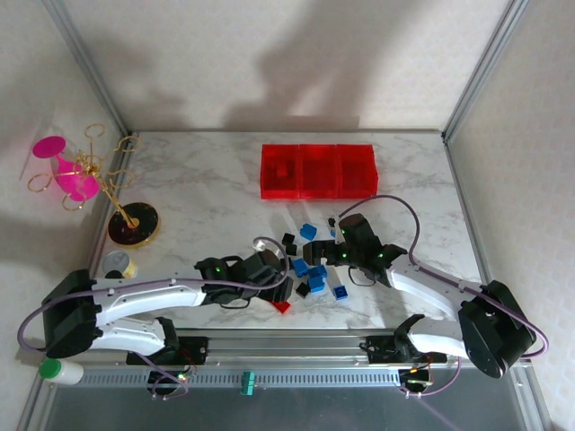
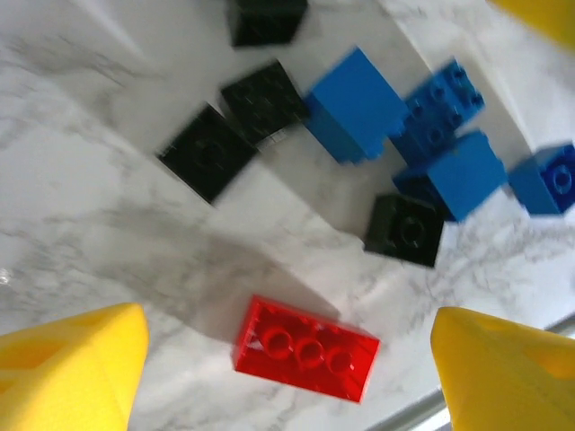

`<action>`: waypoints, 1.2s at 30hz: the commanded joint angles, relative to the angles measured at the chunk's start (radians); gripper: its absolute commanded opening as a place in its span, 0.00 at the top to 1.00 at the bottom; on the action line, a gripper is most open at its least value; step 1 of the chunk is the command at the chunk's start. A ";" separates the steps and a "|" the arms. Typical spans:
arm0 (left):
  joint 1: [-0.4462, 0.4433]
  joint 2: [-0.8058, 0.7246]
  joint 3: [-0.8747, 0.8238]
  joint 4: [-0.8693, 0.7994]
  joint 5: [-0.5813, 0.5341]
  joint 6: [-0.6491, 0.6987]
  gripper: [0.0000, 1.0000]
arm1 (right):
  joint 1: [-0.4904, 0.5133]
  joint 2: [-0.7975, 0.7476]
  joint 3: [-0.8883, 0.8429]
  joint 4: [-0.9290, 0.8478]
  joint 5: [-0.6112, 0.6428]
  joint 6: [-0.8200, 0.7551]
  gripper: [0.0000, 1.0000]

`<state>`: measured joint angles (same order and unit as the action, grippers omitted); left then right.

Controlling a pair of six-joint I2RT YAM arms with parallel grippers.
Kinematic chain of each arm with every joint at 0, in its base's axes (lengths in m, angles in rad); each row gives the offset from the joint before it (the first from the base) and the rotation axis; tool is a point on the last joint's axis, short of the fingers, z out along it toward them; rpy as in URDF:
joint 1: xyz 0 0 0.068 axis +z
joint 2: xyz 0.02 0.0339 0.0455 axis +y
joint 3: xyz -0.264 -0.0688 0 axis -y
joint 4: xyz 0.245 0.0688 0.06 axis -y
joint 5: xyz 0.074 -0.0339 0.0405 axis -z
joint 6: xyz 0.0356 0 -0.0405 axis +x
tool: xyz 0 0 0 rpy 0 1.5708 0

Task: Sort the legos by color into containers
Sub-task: Pick up the lego from the middle-left of the table.

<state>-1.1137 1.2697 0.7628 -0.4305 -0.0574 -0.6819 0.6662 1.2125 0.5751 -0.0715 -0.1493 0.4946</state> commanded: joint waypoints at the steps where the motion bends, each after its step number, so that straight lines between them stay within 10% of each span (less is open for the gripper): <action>1: -0.036 0.049 -0.005 -0.032 -0.012 -0.058 0.16 | 0.000 -0.013 -0.015 0.002 0.025 0.021 0.01; 13: -0.141 0.211 0.007 -0.013 0.026 -0.280 0.14 | -0.053 -0.037 -0.040 -0.004 0.002 0.032 0.01; 36: -0.081 0.379 0.155 -0.021 -0.073 -0.215 0.32 | -0.125 -0.096 -0.073 -0.001 -0.020 -0.001 0.01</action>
<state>-1.1957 1.6474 0.9127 -0.4221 -0.0978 -0.9028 0.5518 1.1347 0.5148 -0.0719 -0.1589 0.5095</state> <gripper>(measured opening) 0.691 0.987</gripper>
